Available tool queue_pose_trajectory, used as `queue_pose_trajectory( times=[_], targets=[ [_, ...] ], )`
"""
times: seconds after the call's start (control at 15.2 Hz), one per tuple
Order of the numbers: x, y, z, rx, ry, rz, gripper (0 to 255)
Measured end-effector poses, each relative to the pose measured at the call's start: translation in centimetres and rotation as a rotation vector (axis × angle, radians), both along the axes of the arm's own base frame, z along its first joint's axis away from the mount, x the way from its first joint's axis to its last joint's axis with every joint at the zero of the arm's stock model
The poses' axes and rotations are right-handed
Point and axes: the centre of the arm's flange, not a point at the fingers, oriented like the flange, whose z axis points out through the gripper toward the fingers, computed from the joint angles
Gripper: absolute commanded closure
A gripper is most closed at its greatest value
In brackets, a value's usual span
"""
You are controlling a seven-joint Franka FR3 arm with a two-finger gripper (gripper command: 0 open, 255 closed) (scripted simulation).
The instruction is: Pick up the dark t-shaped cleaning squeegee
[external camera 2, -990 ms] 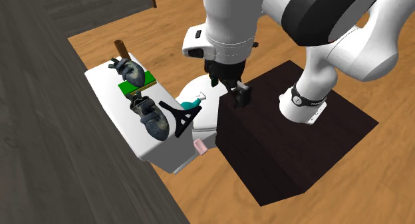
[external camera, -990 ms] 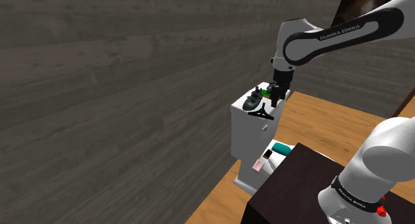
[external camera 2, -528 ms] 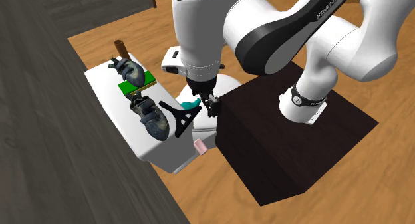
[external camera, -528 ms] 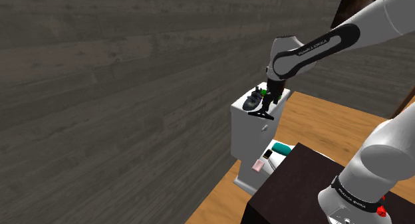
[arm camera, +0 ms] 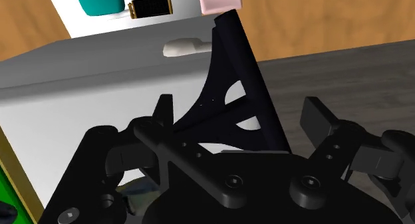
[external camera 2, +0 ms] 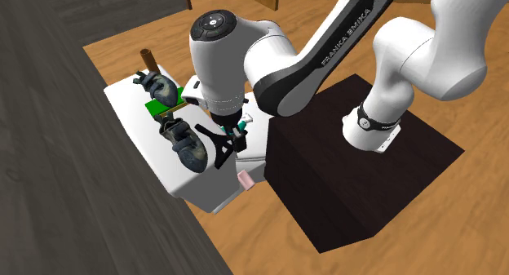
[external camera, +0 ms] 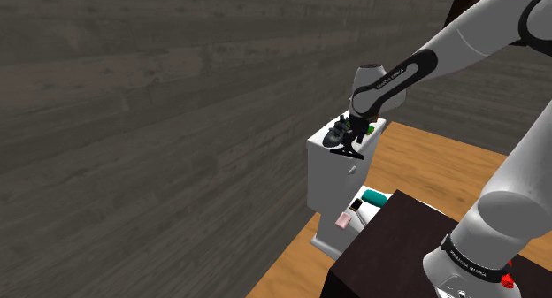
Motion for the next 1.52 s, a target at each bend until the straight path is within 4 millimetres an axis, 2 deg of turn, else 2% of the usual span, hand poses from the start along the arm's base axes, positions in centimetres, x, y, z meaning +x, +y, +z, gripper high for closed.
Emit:
queue_pose_trajectory(
  times=[0.33, 0.4, 1.06, 1.52],
  targets=[
    [0.0, -0.1, -2.6, -0.001, -0.001, -0.001, 0],
    [-0.1, -0.2, -2.9, -0.001, -0.001, -0.001, 255],
    [-0.1, -0.2, -3.1, 0.000, 0.000, -0.002, 255],
    [0.0, -0.2, 0.0, -0.001, -0.002, -0.001, 255]
  ],
)
